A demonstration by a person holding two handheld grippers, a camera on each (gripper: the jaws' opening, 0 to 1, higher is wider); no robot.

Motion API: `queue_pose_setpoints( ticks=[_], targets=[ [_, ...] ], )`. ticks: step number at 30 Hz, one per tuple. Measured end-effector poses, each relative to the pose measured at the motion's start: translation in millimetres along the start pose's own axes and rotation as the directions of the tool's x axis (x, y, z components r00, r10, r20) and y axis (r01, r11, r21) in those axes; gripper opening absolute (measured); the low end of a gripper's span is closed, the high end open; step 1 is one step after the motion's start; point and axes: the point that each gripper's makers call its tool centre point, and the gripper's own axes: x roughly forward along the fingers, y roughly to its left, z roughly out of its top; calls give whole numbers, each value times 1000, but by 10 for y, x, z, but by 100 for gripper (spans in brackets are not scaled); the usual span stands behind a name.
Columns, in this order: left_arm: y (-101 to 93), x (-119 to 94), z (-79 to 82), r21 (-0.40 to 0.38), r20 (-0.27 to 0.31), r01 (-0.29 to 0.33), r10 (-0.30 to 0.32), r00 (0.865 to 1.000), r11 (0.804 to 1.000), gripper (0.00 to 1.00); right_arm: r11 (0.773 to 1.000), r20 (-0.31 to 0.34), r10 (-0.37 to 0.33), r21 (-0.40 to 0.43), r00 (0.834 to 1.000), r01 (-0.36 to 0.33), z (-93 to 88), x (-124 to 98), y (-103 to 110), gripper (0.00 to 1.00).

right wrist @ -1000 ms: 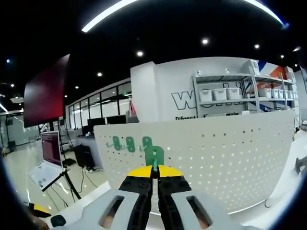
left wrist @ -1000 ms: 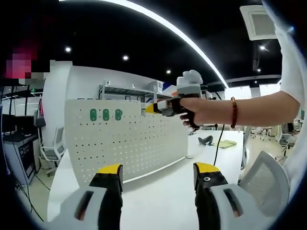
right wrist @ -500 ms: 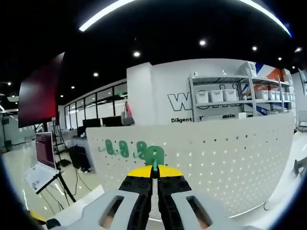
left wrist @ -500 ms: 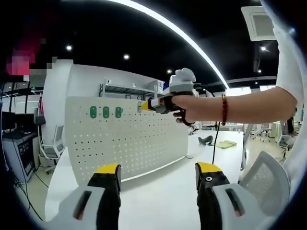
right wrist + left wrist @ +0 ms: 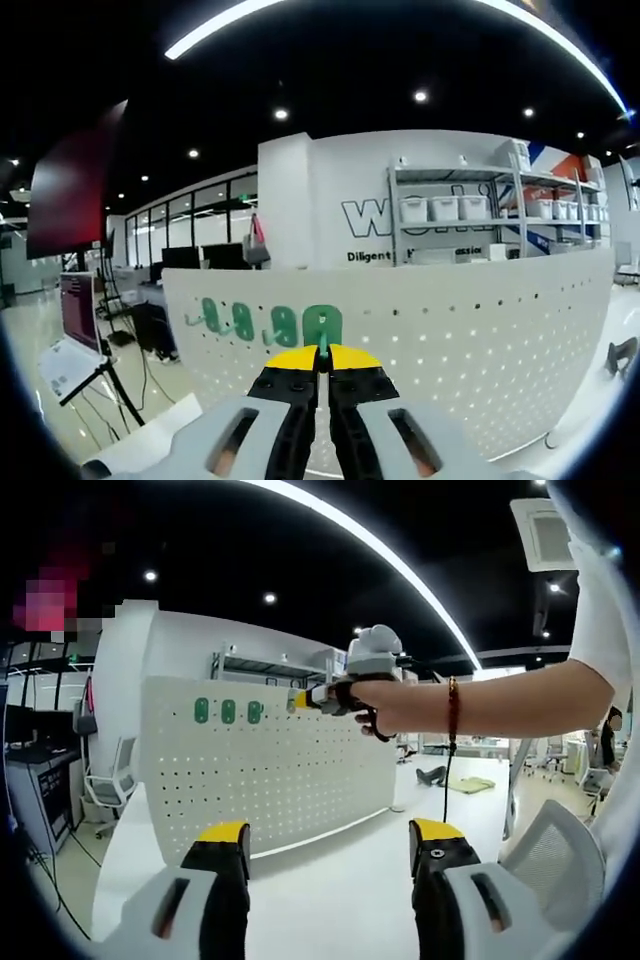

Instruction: Insert the hook assembly into the mounting plate slot until the hook locks in place.

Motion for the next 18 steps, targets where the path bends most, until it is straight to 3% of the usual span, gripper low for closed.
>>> queue_pose_setpoints(
  ticks=[18],
  targets=[
    [121,-6,-47,-15,-11,-20,20,1000,1000,66,999,5,-47,17,999,47,-13,226,-70,1]
  ],
)
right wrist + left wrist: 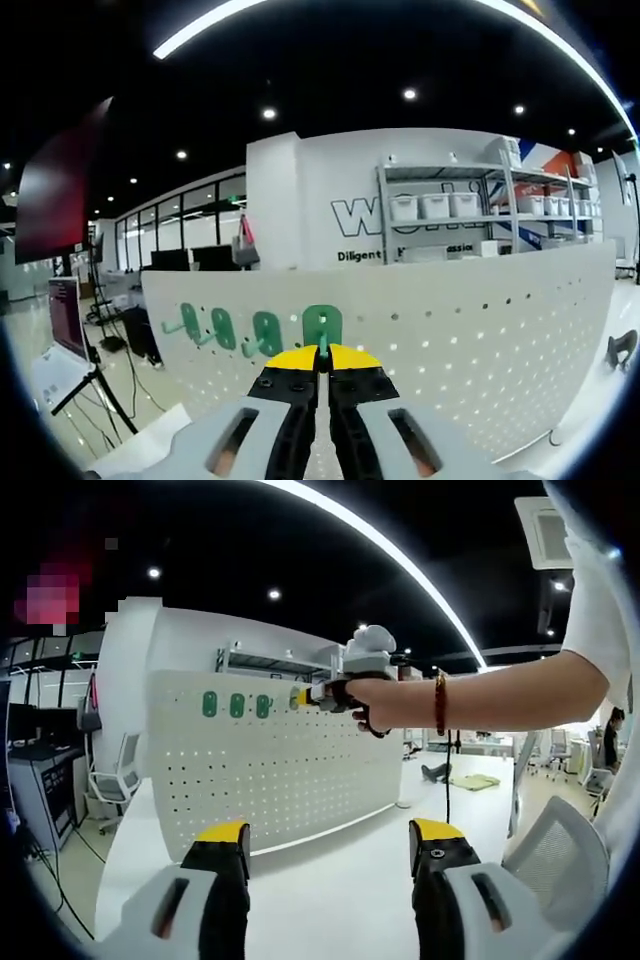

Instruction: Insert the hook assembly into the mounting plate slot until the hook locks in place.

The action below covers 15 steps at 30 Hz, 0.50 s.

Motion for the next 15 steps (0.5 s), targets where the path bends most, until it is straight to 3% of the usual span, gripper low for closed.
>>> queue_pose_setpoints(
  ticks=[15],
  targets=[
    [58,-27,-46,-5,-14,-9,9,1000,1000,66,1000,-20,-26,3,999,26,-73,133,-32,1]
  ],
)
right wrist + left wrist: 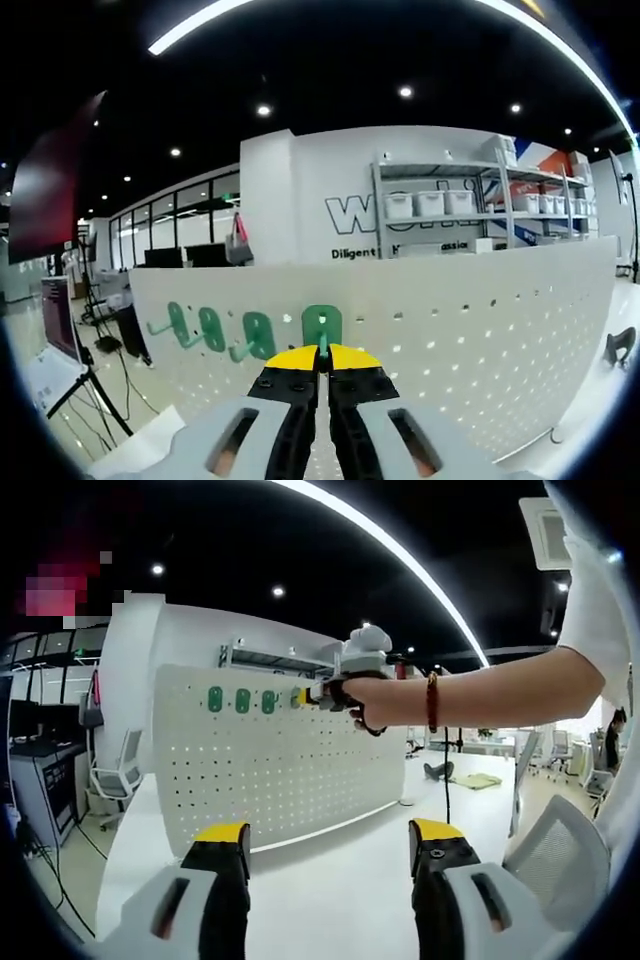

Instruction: Insert the hook assembly into the mounting plate slot until the hook locks in place.

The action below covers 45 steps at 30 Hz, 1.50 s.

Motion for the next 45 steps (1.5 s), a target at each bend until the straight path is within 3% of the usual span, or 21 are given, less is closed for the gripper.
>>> queue_pose_setpoints(
  ticks=[19,26,28,29,35,43,45],
  targets=[
    [73,-18,-15,-12,-1,-17,17,1000,1000,65,999,-17,-35,-31,999,34,-48,78,22,1],
    [65,-8,-17,-13,-2,-13,13,1000,1000,65,987,-51,-84,-145,995,76,-50,86,38,1],
    [66,-5,-18,-14,-3,-13,13,1000,1000,65,988,-50,-100,-121,994,93,-52,92,29,1],
    [67,-4,-19,-13,-4,-13,13,1000,1000,64,992,-46,-117,-57,992,114,-62,89,29,1],
    [59,-8,-21,-15,-4,-9,9,1000,1000,64,990,-56,-132,-46,990,130,-86,107,22,1],
    [65,-12,-23,-15,-6,-11,11,1000,1000,64,989,-75,-120,-96,990,112,-80,93,17,2],
    [57,-9,-12,-17,-1,-11,11,1000,1000,64,990,-54,-103,-106,993,96,-42,98,26,4]
  ],
)
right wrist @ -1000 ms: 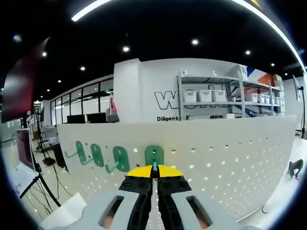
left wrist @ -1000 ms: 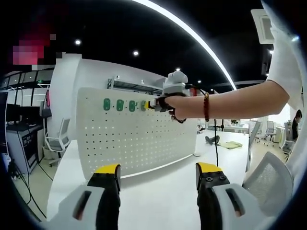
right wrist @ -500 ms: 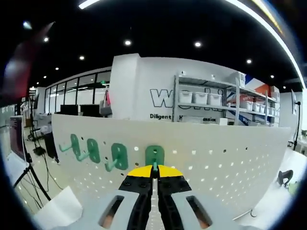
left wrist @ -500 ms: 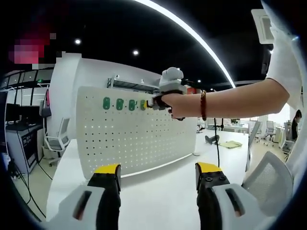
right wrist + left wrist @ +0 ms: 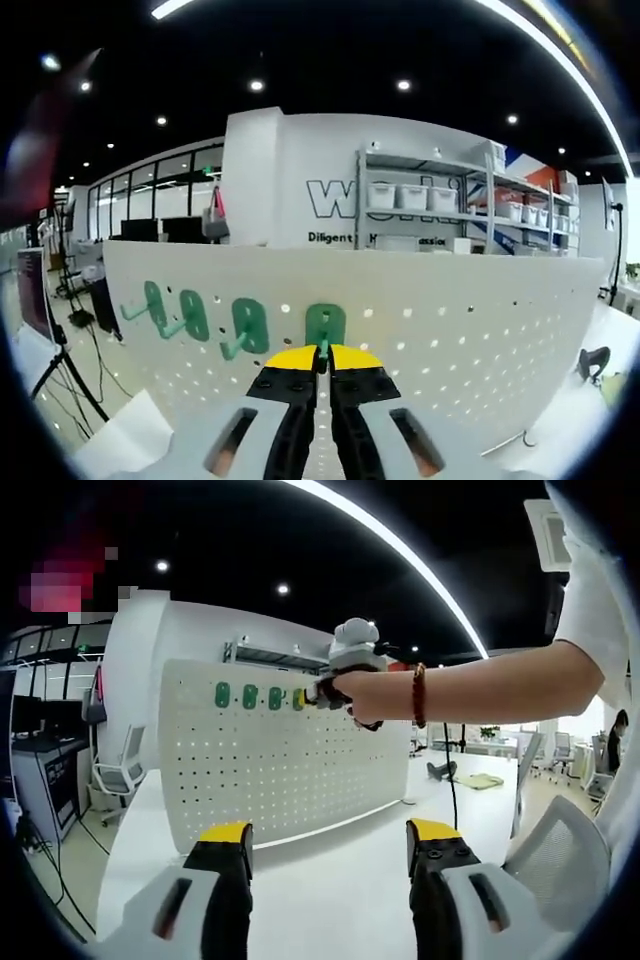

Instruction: Insert the hook assembly into the mounting plate slot until the hook locks in place.

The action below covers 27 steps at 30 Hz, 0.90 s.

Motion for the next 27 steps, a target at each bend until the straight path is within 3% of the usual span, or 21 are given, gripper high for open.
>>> queue_pose_setpoints(
  ticks=[15,27],
  targets=[
    [-59,-14,20,12,-8,4,-4,1000,1000,64,998,5,53,-40,999,-53,5,-23,42,18],
    [-238,-97,111,55,-33,22,-21,999,998,64,993,10,113,-19,994,-113,-50,-302,24,30]
  ],
)
